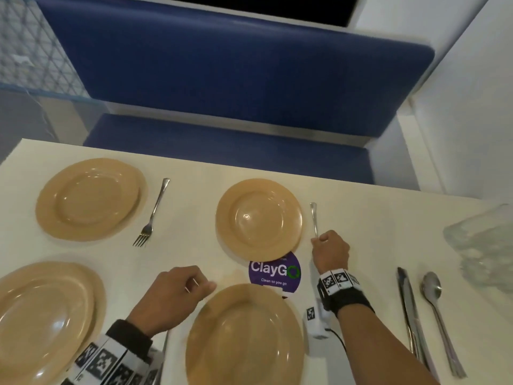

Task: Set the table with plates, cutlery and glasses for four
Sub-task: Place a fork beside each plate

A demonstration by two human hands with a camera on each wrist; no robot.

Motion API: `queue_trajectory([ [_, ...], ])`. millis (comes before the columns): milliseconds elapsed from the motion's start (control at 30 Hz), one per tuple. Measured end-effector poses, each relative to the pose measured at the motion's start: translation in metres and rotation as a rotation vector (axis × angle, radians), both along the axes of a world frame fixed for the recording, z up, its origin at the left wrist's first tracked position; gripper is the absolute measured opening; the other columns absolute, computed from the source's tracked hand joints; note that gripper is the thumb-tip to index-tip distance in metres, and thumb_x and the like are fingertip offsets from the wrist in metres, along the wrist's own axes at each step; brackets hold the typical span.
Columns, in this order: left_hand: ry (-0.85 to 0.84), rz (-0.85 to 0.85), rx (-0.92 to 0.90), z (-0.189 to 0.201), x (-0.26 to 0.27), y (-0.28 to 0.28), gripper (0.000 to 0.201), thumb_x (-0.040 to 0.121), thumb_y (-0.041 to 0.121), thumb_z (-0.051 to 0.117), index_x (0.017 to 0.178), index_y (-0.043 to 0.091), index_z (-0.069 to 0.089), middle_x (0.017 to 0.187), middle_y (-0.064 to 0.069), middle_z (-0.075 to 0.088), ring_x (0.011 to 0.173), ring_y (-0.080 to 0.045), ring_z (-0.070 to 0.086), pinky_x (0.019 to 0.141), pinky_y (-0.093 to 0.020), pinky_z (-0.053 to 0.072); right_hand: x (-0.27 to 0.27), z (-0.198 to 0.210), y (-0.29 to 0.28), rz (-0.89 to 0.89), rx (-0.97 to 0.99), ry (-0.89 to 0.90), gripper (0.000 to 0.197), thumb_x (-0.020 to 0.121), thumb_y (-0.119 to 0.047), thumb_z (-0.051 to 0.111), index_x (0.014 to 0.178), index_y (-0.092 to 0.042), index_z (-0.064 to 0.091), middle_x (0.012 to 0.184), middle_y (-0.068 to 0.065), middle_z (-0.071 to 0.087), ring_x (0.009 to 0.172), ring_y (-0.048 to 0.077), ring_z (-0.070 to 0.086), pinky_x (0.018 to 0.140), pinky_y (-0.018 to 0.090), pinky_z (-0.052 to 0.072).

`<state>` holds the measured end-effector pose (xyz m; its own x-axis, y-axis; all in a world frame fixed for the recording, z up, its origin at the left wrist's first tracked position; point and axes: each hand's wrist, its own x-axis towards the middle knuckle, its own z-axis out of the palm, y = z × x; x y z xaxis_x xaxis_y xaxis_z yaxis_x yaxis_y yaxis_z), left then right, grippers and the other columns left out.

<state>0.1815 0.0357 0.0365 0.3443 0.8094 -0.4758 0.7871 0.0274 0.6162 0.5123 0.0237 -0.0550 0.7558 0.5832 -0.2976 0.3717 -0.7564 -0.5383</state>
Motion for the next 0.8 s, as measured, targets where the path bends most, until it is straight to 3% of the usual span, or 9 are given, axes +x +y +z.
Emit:
queue_trajectory([
  [100,0.051,-0.018,0.053,-0.012,0.015,0.015,0.026,0.092,0.045,0.065,0.075,0.025,0.062,0.066,0.010,0.063,0.059,-0.007,0.057,0.057,-0.015,0.040,0.009,-0.003,0.000,0.042,-0.050,-0.017,0.014,0.093,-0.022,0.064,0.089,-0.008,0.063,0.087,0.005,0.061,0.078,0.021,0.052,0.069,0.030,0.040],
  [267,0.052,-0.013,0.097,-0.031,0.031,0.031,0.018,0.091,0.039,0.068,0.082,0.025,0.062,0.081,0.014,0.066,0.078,-0.002,0.059,0.065,-0.015,0.037,0.024,-0.005,0.000,0.087,-0.035,0.020,0.025,0.087,-0.027,0.070,0.068,-0.016,0.060,0.080,0.007,0.069,0.083,0.027,0.063,0.068,0.027,0.042],
  [367,0.040,-0.029,0.097,-0.033,0.038,0.027,0.018,0.092,0.038,0.066,0.089,0.020,0.065,0.087,0.011,0.067,0.082,-0.003,0.059,0.071,-0.019,0.040,0.029,0.000,-0.001,0.097,-0.042,0.037,0.034,0.085,-0.027,0.071,0.056,-0.018,0.055,0.062,-0.001,0.063,0.071,0.022,0.060,0.059,0.023,0.038],
  [467,0.040,-0.062,0.074,-0.036,0.041,0.017,0.020,0.092,0.038,0.066,0.092,0.018,0.067,0.091,0.009,0.069,0.087,-0.008,0.061,0.079,-0.023,0.044,0.032,0.004,-0.001,0.081,-0.025,0.085,0.032,0.083,-0.025,0.072,0.056,-0.015,0.057,0.052,-0.006,0.057,0.057,0.015,0.058,0.046,0.015,0.030],
  [567,0.013,-0.078,0.041,-0.037,0.039,0.006,0.018,0.091,0.039,0.068,0.088,0.021,0.067,0.090,0.011,0.070,0.090,-0.009,0.063,0.085,-0.028,0.050,0.034,0.005,-0.002,0.098,-0.013,0.079,0.028,0.083,-0.025,0.073,0.061,-0.013,0.061,0.053,-0.008,0.057,0.048,0.001,0.050,0.043,0.009,0.025],
  [700,-0.048,-0.109,0.025,-0.038,0.034,-0.010,0.017,0.089,0.046,0.068,0.082,0.030,0.067,0.085,0.014,0.072,0.086,-0.005,0.065,0.087,-0.031,0.055,0.035,0.003,-0.002,0.083,-0.005,0.101,0.024,0.083,-0.024,0.073,0.067,-0.007,0.067,0.051,-0.006,0.060,0.045,0.000,0.053,0.040,0.009,0.032],
  [800,-0.079,-0.143,-0.017,-0.036,0.030,-0.025,0.031,0.085,0.058,0.064,0.080,0.027,0.067,0.081,0.013,0.073,0.084,-0.004,0.068,0.084,-0.030,0.055,0.035,0.002,-0.002,0.066,0.009,0.121,0.024,0.082,-0.022,0.072,0.064,-0.007,0.065,0.049,-0.004,0.060,0.040,0.000,0.054,0.046,0.012,0.038],
])
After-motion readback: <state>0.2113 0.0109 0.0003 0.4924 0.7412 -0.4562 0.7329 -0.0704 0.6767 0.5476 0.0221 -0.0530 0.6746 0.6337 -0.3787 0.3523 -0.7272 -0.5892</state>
